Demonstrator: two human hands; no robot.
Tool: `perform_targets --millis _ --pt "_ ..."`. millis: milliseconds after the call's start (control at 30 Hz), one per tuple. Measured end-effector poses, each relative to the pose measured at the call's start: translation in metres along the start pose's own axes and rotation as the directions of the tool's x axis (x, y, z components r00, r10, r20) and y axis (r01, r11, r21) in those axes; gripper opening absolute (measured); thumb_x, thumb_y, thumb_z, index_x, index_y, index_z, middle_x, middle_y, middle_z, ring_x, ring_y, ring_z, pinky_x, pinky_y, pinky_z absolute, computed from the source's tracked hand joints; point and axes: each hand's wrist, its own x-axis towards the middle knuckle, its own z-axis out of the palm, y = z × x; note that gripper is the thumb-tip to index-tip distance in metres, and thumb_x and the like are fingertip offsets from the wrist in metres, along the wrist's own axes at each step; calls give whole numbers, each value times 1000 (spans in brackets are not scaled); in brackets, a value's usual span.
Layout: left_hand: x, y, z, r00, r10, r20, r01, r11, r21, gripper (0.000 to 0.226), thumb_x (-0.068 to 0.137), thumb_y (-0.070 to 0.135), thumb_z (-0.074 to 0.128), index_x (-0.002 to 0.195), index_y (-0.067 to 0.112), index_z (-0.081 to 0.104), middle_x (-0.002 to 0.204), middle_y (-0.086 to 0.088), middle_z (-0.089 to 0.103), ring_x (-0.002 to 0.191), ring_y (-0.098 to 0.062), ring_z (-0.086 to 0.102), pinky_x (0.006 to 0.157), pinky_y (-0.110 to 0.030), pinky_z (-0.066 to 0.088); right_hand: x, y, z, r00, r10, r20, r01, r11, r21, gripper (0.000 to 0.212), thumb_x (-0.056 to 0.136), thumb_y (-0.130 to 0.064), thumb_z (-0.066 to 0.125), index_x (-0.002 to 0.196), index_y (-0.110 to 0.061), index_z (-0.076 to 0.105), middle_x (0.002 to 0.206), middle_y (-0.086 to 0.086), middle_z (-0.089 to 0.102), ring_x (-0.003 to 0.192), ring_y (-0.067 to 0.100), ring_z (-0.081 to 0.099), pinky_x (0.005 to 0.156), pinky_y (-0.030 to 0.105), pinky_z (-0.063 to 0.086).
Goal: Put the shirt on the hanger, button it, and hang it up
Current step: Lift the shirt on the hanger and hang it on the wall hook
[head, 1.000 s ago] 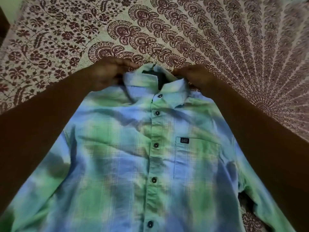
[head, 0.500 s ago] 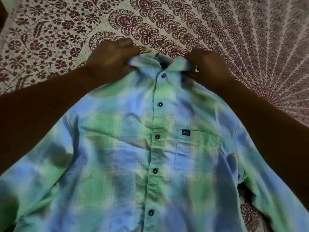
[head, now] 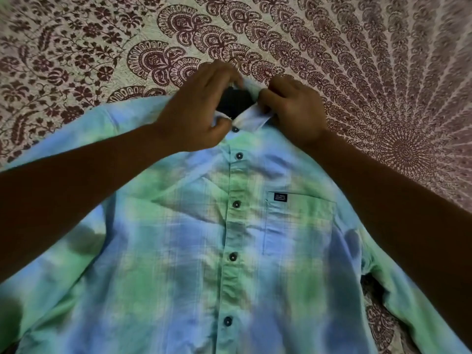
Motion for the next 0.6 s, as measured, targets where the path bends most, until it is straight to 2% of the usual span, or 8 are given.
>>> perform_targets --millis 67,167,200,267,333,400,467,600 --pt "7 14 9 986 -166 -35 158 974 -162 51 74 40 58 107 1 48 105 -13 54 88 -20 53 73 -32 43 0 -1 -2 994 44 96 -58 988 145 11 73 -15 63 82 -9 62 77 13 60 69 29 59 51 25 35" --pt "8 12 23 979 -201 -18 199 977 -71 45 72 40 71 95 6 52 92 -7 57 74 -19 55 65 -40 46 1 9 -12 932 247 265 -345 830 439 10 69 -10 63 78 -10 67 83 11 63 78 27 59 65 26 39" --pt "6 9 26 981 -192 -10 190 977 -93 38 73 35 72 91 7 54 89 -4 56 73 -17 53 65 -38 46 2 13 -16 873 386 298 -488 682 545 12 69 -7 58 76 -11 68 82 8 64 76 19 59 67 23 40" --pt "2 10 30 990 -140 12 140 983 -119 33 73 32 73 88 8 58 86 2 51 72 -6 46 63 -24 39 7 17 -25 634 647 424 -699 243 673 10 76 -8 56 73 -14 63 74 2 60 63 8 55 59 21 44" --pt "-1 17 33 986 -167 9 167 976 -143 34 77 43 66 83 10 59 80 5 50 63 -1 38 58 -14 31 11 22 -27 388 693 607 -818 -44 574 22 83 -30 65 74 -11 58 63 4 54 50 12 50 49 23 43" --pt "2 23 37 951 -311 3 304 930 -207 38 86 48 51 81 12 59 70 -1 56 56 -3 46 57 -24 42 16 19 -25 242 616 749 -921 -97 377 40 76 -43 71 70 -6 57 56 6 56 41 14 50 44 22 45" --pt "12 23 39 894 -447 40 443 864 -239 29 91 39 52 83 11 57 73 -10 63 62 -19 58 64 -38 49 21 11 -21 173 585 792 -949 -116 293 36 76 -32 75 62 -5 55 44 4 57 34 11 50 41 20 45" --pt "29 15 43 783 -565 260 621 730 -284 19 78 29 71 75 13 60 57 12 60 64 -13 52 74 -27 50 28 10 -15 89 565 820 -927 -254 275 31 87 -10 62 60 -8 47 34 2 51 27 8 48 35 15 45"
